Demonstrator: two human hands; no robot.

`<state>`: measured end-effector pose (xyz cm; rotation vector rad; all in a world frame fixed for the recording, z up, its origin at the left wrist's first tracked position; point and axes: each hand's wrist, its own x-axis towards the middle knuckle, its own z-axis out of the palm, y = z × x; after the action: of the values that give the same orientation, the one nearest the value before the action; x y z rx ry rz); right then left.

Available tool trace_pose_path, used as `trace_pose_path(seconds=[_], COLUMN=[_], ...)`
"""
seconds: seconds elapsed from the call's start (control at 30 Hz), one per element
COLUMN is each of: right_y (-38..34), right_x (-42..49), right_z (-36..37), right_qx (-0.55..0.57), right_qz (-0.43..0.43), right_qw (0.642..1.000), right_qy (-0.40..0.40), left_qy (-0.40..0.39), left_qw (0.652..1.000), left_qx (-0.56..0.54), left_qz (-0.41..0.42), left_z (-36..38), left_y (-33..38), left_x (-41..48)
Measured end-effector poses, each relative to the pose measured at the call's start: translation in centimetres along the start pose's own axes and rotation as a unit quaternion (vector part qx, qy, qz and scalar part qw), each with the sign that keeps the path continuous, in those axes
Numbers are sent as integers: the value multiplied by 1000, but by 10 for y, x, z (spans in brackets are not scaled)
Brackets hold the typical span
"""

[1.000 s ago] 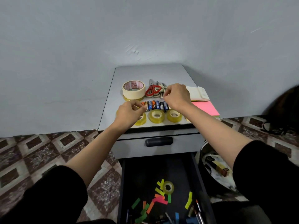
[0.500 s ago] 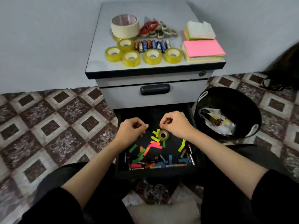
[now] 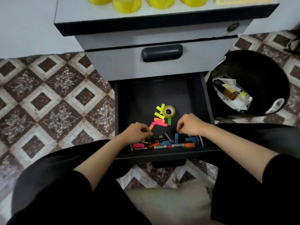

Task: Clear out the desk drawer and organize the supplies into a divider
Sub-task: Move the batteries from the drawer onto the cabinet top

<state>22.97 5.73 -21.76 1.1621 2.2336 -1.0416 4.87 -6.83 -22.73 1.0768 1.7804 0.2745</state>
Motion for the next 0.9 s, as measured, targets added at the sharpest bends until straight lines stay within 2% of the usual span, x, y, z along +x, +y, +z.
trace_pose_path(seconds=[0.07, 0.17, 0.37, 0.7, 0.9], right_y=[0, 10, 22, 14, 11], right_x=[8, 13, 13, 17, 19], right_z=[14, 25, 31, 42, 43], right_qx=[-31, -53, -64, -36, -38], right_qz=[17, 40, 48, 26, 34], right_qw=[999, 996, 992, 991, 988], right_qy=[-41, -59, -102, -127, -145], left_qy=[-33, -83, -135, -119, -138], left_qw=[997, 986, 971, 966, 946], left_qx=[62, 143, 195, 226, 292], left_qz=[-8, -29, -30, -26, -29], left_z=[-1, 1, 17, 25, 23], left_y=[-7, -18, -20, -25, -26], left_x=[5, 12, 19, 23, 23])
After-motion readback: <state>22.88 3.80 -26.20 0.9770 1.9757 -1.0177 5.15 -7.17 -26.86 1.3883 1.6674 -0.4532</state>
